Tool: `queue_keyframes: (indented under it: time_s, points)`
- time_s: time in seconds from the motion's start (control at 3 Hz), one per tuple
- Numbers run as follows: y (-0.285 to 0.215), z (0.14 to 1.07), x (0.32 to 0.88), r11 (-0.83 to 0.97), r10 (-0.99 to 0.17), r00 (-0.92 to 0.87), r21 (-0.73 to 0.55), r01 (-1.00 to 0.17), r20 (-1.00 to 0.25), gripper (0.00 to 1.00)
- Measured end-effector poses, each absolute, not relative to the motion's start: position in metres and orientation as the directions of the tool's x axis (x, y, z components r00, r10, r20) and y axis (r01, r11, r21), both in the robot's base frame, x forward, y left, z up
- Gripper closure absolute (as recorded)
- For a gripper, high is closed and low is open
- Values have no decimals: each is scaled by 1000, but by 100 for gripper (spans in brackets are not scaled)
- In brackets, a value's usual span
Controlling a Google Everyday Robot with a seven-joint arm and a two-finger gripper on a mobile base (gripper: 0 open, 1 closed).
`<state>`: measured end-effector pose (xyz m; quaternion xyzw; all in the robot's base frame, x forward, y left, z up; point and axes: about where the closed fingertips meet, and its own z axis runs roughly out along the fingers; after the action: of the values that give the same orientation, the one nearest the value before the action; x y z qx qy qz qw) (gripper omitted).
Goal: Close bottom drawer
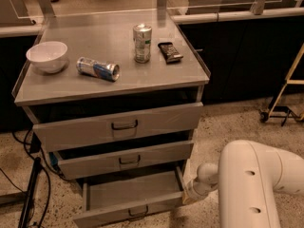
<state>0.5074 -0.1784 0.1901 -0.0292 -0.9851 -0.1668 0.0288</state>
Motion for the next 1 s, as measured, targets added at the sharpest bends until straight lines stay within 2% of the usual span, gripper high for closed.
queue_keyframes:
  time_s: [0.33,1.0]
  points:
    - [-169,160,488,955,32,-993,290,65,117,100]
    - [-172,163,496,952,64,-993,293,90,97,100]
